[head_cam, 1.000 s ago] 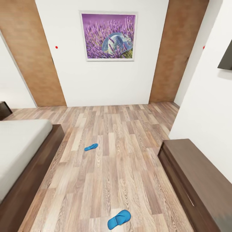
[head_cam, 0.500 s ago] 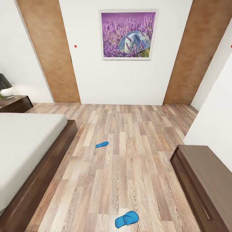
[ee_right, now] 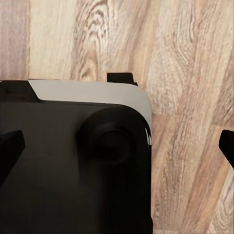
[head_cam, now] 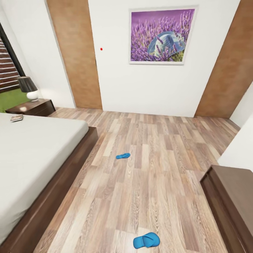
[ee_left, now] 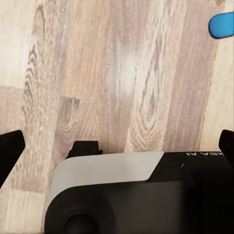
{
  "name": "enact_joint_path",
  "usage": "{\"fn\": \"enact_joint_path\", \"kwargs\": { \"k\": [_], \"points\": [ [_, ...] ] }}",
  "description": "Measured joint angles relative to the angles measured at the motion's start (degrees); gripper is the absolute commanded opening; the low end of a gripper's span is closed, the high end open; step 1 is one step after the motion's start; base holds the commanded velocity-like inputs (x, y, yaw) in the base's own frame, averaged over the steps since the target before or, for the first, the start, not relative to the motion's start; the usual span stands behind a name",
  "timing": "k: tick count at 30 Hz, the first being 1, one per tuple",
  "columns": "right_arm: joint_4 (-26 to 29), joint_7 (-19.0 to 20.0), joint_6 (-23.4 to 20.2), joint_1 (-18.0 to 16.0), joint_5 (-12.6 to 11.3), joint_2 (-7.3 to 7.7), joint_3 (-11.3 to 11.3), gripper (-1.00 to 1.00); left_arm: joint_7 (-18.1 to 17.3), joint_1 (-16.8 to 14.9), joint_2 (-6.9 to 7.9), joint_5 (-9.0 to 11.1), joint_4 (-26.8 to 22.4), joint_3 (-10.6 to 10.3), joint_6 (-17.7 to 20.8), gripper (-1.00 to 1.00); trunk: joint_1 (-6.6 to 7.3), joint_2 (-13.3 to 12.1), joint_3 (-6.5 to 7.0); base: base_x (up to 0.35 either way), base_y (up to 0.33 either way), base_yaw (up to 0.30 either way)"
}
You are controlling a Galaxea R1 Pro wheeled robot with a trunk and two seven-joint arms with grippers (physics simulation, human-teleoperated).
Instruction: In the bedroom, move the book from the bed onto either nightstand, and place the two sandals side by side next to the bed.
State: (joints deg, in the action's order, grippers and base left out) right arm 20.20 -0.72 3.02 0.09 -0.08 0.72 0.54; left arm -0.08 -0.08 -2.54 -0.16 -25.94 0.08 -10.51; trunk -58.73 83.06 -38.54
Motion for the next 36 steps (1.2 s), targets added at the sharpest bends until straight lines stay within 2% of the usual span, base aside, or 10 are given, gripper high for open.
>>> {"fn": "enact_joint_path", "kwargs": {
  "k": [20, 36],
  "points": [
    [-0.01, 0.00, 0.01, 0.00, 0.00, 0.01, -0.05, 1.00, 0.00, 0.00, 0.00, 0.00, -0.06, 0.00, 0.02, 1.00, 0.00, 0.00, -0.40, 0.000, 0.000, 0.096],
    [-0.02, 0.00, 0.02, 0.00, 0.00, -0.01, -0.05, 1.00, 0.00, 0.00, 0.08, 0.00, -0.09, 0.00, 0.06, 1.00, 0.02, 0.00, -0.48, 0.041, 0.021, 0.011]
  ]
}}
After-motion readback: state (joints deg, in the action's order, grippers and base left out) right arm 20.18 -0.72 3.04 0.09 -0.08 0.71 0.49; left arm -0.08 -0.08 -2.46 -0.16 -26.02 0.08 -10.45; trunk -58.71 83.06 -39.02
